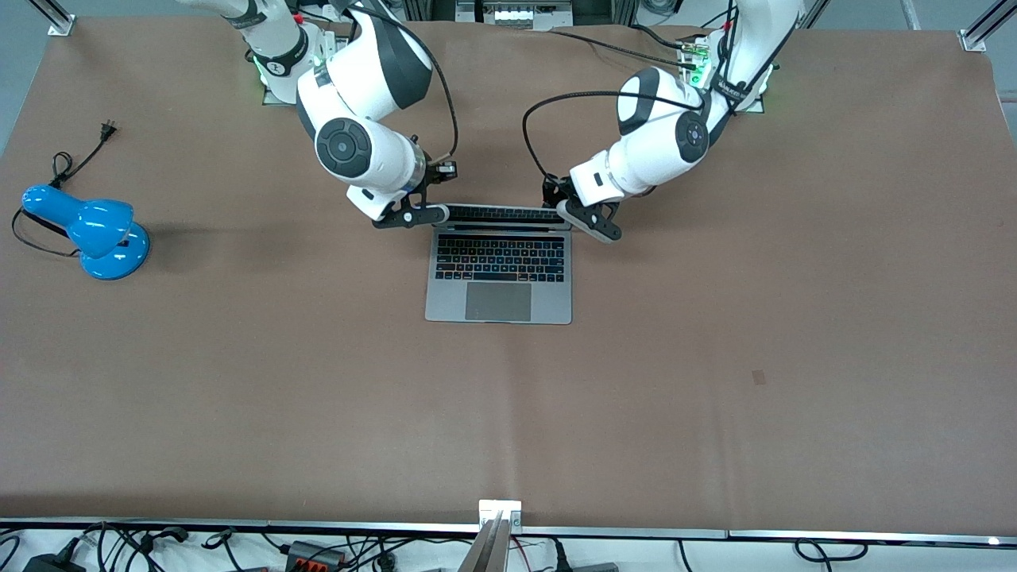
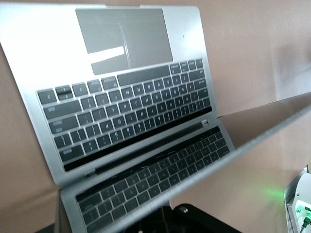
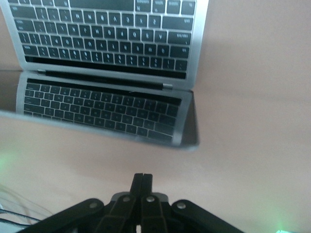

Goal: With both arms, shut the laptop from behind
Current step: 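Lower both grippers behind the laptop screen's top edge, then push the laptop screen down shut with both grippers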

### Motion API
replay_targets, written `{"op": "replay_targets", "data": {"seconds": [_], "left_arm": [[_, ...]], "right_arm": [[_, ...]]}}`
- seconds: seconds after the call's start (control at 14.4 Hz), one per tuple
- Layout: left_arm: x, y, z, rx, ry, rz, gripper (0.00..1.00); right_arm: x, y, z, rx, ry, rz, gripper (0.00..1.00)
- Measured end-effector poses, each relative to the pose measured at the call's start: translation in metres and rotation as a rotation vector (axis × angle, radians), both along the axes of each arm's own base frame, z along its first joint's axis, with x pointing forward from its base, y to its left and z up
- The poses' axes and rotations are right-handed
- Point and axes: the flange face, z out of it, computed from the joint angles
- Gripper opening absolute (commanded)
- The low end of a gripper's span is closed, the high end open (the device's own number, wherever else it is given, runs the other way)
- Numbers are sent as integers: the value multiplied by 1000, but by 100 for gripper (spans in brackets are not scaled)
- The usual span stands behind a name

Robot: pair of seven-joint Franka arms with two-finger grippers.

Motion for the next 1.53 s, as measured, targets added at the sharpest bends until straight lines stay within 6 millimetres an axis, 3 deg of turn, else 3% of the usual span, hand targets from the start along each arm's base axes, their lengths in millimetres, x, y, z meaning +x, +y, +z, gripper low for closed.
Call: {"op": "replay_targets", "data": {"seconds": [0.42, 0.84, 1.25, 1.53], "left_arm": [[40, 9, -14, -50, -14, 8, 1], [94, 30, -27, -89, -73, 20, 1], [115, 33, -56, -106, -76, 59, 1], [120, 31, -81, -102, -82, 88, 1]], "right_arm": [[37, 12, -26, -9, -11, -20, 0], [83, 13, -61, -26, -23, -52, 0], [106, 14, -118, -43, -78, -87, 0], [111, 15, -131, -43, -99, -96, 0]]}}
